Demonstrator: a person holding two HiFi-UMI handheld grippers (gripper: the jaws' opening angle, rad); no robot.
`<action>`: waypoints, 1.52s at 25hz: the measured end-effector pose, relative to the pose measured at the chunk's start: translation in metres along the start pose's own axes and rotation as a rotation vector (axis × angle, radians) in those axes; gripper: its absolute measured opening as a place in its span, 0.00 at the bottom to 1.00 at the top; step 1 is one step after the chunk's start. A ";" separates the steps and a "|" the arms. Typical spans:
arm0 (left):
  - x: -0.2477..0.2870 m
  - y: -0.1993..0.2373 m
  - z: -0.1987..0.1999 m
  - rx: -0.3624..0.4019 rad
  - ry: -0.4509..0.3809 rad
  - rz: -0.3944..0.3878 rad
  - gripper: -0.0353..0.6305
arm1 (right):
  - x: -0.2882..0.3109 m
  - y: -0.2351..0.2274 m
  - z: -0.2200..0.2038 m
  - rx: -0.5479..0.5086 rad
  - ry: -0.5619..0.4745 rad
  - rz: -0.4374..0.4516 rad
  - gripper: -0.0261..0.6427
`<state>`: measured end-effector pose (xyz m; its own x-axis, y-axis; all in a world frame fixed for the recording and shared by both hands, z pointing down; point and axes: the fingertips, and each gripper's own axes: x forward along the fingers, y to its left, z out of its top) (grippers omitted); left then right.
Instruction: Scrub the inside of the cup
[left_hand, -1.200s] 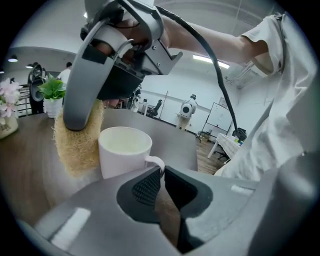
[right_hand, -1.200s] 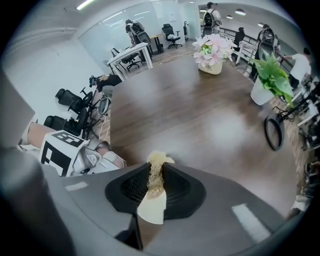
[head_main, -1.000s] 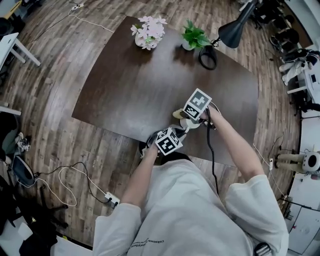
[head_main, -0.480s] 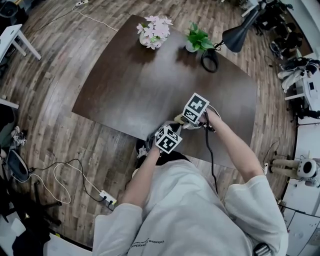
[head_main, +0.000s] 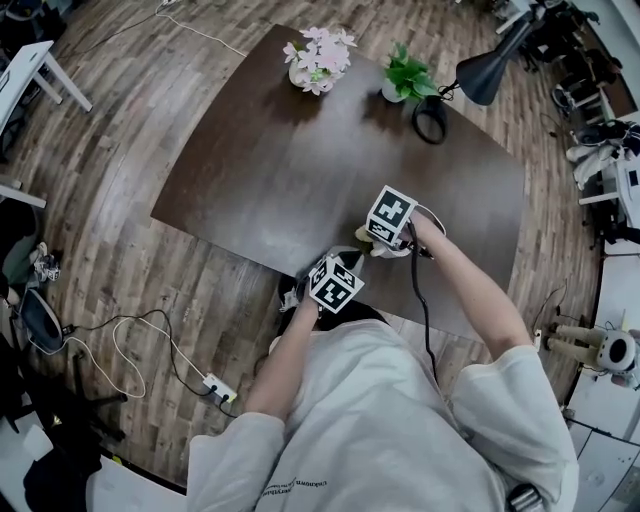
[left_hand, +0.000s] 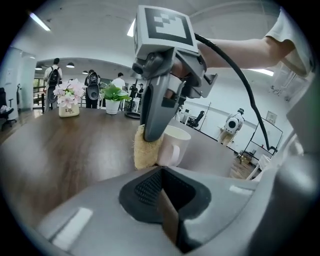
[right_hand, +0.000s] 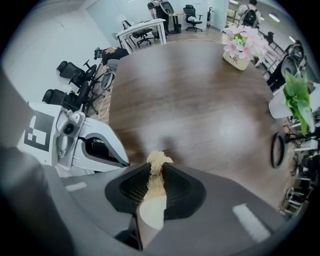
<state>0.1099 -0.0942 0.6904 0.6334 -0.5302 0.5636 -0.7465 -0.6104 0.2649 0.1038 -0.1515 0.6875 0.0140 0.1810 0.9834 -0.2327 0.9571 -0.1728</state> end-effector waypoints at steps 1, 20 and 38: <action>0.000 0.001 0.000 0.001 0.003 0.001 0.05 | -0.001 -0.006 0.001 -0.004 -0.001 -0.013 0.18; -0.007 0.003 0.005 0.006 0.029 -0.011 0.05 | -0.017 -0.072 -0.076 0.298 -0.234 -0.017 0.18; -0.016 -0.016 0.015 -0.027 -0.007 0.079 0.05 | 0.015 -0.018 -0.159 0.661 -0.617 0.166 0.18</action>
<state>0.1143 -0.0844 0.6655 0.5739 -0.5800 0.5781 -0.7992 -0.5507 0.2408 0.2628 -0.1299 0.6963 -0.5464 -0.0297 0.8370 -0.6966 0.5709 -0.4346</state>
